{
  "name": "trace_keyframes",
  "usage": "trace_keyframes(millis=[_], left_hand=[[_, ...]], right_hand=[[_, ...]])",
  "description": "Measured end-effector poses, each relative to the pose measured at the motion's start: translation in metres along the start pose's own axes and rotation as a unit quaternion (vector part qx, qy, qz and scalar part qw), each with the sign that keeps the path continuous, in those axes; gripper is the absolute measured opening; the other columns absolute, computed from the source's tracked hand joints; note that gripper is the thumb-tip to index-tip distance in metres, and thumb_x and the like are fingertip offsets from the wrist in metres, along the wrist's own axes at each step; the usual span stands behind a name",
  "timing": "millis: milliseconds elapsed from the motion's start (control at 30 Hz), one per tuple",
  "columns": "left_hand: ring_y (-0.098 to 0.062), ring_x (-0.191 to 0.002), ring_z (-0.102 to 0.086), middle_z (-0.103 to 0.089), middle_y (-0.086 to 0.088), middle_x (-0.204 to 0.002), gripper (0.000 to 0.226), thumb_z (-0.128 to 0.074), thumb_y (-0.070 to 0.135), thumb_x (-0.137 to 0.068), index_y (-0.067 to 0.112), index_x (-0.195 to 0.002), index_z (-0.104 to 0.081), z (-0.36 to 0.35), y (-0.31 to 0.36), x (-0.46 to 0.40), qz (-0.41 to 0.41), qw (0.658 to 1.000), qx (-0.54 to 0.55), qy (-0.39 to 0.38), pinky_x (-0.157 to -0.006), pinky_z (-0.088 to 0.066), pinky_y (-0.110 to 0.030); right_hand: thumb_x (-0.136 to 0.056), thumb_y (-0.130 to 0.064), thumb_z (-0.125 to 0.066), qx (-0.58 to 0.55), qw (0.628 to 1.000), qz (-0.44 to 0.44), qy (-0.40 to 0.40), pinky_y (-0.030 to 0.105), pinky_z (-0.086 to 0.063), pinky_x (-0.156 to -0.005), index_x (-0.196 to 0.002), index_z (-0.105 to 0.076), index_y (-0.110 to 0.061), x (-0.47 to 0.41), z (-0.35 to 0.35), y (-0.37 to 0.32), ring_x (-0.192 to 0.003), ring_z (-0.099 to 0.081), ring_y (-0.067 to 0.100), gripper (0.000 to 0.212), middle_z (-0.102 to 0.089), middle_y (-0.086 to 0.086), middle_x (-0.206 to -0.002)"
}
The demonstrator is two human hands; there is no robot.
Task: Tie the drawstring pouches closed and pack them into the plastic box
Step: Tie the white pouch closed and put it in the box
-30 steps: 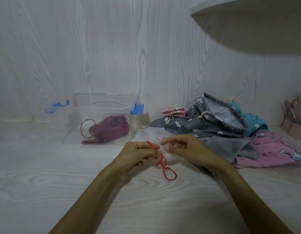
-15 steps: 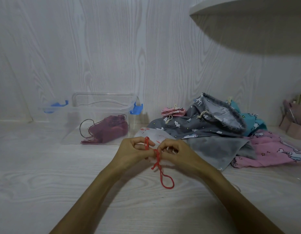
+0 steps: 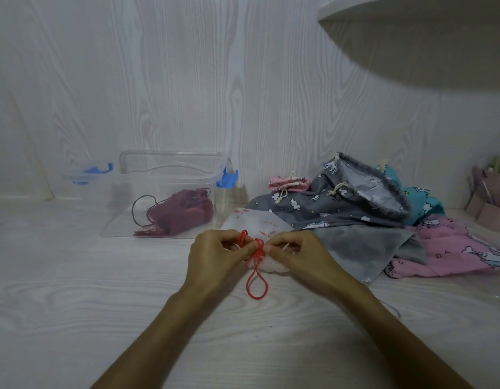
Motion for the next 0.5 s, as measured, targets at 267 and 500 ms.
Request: trace_keyframes(millis=[267, 500], left_hand=[[-0.007, -0.069, -0.066, -0.072, 0.012, -0.069, 0.006, -0.079, 0.03, -0.071, 0.033, -0.076, -0.076, 0.002, 0.005, -0.003, -0.048, 0.999, -0.01, 0.003, -0.074, -0.056, -0.042], [-0.003, -0.077, -0.066, -0.073, 0.013, -0.075, 0.006, -0.075, 0.036, -0.074, 0.037, -0.08, -0.075, 0.005, 0.003, -0.012, -0.045, 0.999, -0.004, -0.011, -0.082, -0.052, -0.037]], right_hand=[[-0.09, -0.02, -0.06, -0.135, 0.985, -0.098, -0.053, 0.005, -0.042, -0.061, -0.087, -0.073, -0.012, 0.003, -0.01, 0.01, -0.062, -0.058, -0.009, 0.016, -0.068, -0.016, -0.068], [-0.099, -0.024, -0.044, 0.314, 0.937, 0.11, 0.106, 0.032, -0.04, -0.077, -0.094, -0.056, -0.016, 0.005, 0.009, -0.03, -0.076, -0.05, 0.015, 0.016, -0.051, -0.006, -0.092]])
Point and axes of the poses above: each hand's wrist, its own x-axis away from the middle knuckle, its own z-axis out of the back of the hand, y = z × x, the point moved 10 cm from there along -x, towards the middle knuckle
